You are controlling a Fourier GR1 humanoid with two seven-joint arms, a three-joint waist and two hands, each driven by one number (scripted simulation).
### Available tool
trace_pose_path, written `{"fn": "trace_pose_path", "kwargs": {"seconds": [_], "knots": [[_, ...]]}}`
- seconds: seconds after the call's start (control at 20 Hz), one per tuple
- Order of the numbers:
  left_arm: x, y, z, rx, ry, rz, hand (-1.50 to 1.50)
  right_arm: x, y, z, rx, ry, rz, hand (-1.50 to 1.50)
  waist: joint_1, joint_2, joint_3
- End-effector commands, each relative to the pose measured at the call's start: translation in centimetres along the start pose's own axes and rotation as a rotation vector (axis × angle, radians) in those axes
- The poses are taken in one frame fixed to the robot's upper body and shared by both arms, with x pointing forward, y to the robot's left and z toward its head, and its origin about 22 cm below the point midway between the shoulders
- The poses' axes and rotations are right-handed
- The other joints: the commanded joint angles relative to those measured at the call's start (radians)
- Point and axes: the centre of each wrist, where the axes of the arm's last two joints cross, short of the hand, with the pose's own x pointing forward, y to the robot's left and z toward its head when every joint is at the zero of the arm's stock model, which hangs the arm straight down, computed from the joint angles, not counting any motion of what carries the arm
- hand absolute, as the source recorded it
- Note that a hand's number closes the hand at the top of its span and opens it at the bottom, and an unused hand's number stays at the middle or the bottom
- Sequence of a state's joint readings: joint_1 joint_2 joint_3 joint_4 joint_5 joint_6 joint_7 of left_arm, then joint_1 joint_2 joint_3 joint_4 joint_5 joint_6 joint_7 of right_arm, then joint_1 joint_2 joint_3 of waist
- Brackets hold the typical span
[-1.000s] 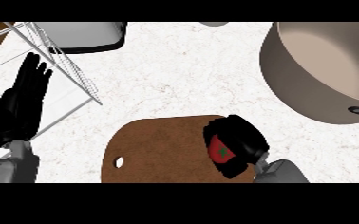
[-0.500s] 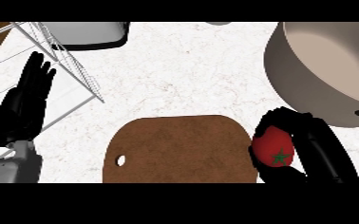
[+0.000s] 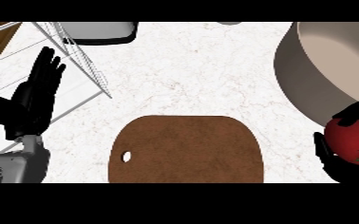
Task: Pick the tomato from the cutting board and place it in the pot
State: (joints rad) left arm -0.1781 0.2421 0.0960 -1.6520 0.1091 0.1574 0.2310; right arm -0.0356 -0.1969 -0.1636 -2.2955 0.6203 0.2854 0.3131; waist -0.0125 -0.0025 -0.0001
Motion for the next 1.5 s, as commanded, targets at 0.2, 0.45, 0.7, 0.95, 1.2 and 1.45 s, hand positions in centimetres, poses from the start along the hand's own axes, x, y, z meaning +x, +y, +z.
{"fn": "trace_pose_path", "kwargs": {"seconds": [0.2, 0.45, 0.7, 0.95, 1.2, 1.45], "knots": [[-1.2, -0.7, -0.6, -0.013, 0.003, -0.01, 0.0, -5.8, -4.1, -5.1, -0.066, 0.079, -0.064, 1.5, 0.012, 0.005, 0.0], [0.5, 0.3, 0.4, -0.003, -0.007, -0.009, 0.0, -8.8, -3.4, -6.4, -0.075, 0.11, -0.06, 1.5, 0.016, 0.003, 0.0], [0.3, -1.8, -0.5, -0.027, -0.031, 0.002, 0.0, -11.7, -4.4, -8.5, -0.117, 0.087, 0.186, 1.5, 0.034, 0.015, 0.002], [-0.3, -0.3, -0.8, -0.025, -0.02, -0.007, 0.0, -13.3, -1.9, -11.3, -0.183, 0.147, 0.379, 1.5, 0.042, 0.013, 0.0], [-0.8, -2.0, -1.1, -0.042, -0.015, 0.02, 0.0, -19.1, -0.4, -13.0, -0.132, 0.15, 0.352, 1.5, 0.036, 0.012, 0.001], [0.9, -1.8, -1.7, -0.051, -0.029, 0.018, 0.0, -20.9, 2.4, -12.4, -0.056, 0.279, 0.218, 1.5, 0.049, 0.018, 0.003]]}}
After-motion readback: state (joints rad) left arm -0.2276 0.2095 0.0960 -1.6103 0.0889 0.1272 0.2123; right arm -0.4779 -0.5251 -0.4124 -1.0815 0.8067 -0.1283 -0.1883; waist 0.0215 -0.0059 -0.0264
